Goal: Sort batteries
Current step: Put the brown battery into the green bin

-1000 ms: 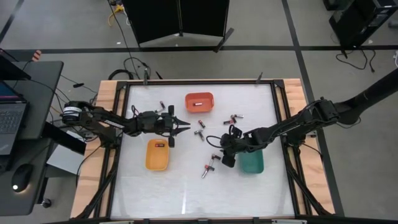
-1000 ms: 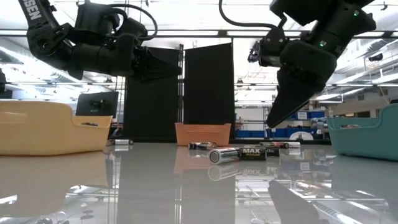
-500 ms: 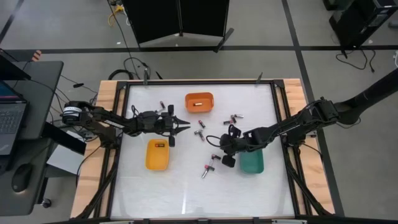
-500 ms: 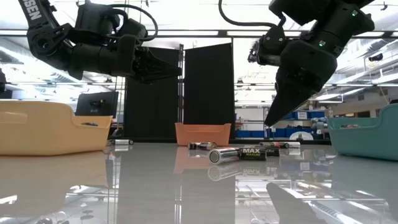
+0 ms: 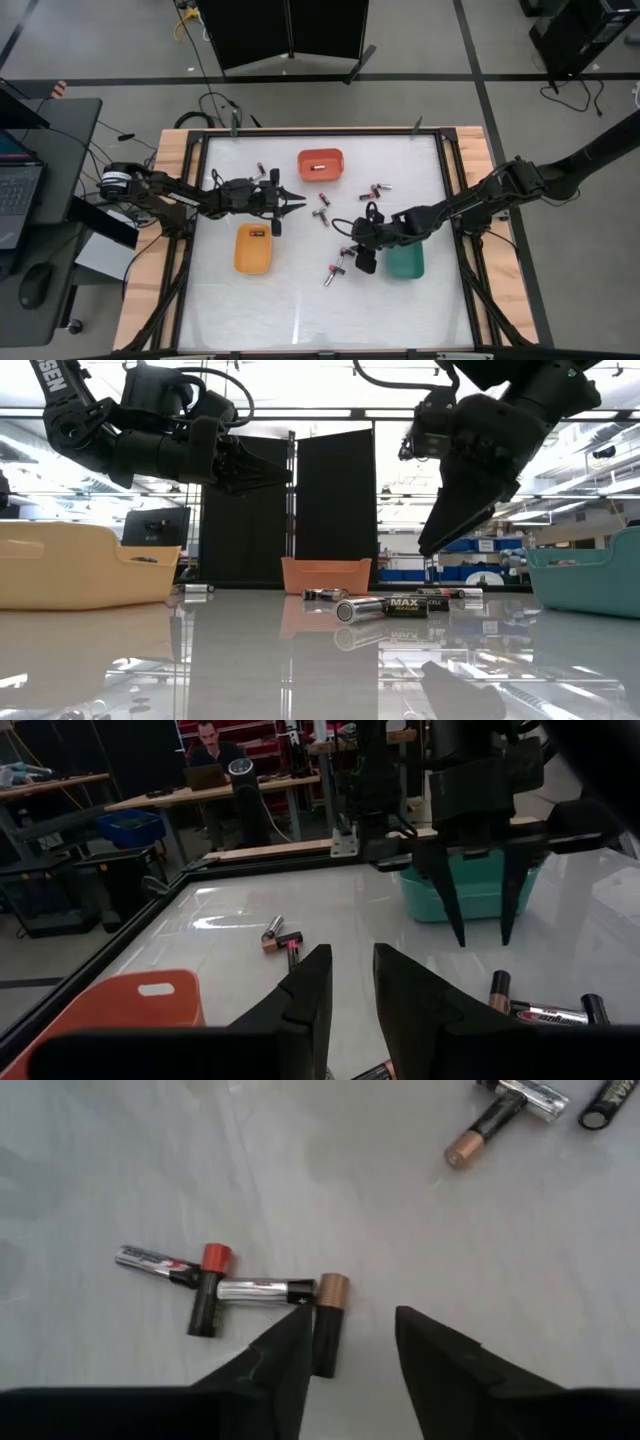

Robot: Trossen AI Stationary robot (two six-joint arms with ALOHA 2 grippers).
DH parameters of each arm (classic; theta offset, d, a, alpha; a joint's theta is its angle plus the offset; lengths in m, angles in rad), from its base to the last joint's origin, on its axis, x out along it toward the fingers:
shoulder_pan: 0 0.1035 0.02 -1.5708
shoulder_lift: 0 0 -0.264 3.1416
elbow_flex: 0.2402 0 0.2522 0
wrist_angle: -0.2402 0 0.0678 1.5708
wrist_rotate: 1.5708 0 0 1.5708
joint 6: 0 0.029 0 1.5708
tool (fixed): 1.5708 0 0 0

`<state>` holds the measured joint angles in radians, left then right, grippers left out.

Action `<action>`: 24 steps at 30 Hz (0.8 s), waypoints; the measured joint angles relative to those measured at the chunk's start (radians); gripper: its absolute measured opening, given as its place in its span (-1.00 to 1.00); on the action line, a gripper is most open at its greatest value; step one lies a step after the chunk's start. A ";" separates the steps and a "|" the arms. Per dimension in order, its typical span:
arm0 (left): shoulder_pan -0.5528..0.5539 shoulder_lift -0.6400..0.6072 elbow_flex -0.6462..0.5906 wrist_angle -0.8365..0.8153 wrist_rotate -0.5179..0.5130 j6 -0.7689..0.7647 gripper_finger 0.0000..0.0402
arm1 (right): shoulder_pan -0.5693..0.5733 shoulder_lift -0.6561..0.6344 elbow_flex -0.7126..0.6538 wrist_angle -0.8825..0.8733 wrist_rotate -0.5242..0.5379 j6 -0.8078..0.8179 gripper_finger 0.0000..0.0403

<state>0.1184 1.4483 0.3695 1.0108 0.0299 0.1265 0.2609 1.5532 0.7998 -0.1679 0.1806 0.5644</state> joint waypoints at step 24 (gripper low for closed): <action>-0.003 0.000 0.001 -0.037 0.000 -0.008 -0.59 | 0.018 0.100 0.186 -0.209 -0.024 0.020 -0.07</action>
<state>0.1158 1.4487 0.3702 0.9738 0.0296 0.1188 0.2790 1.6531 0.9859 -0.3769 0.1566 0.5846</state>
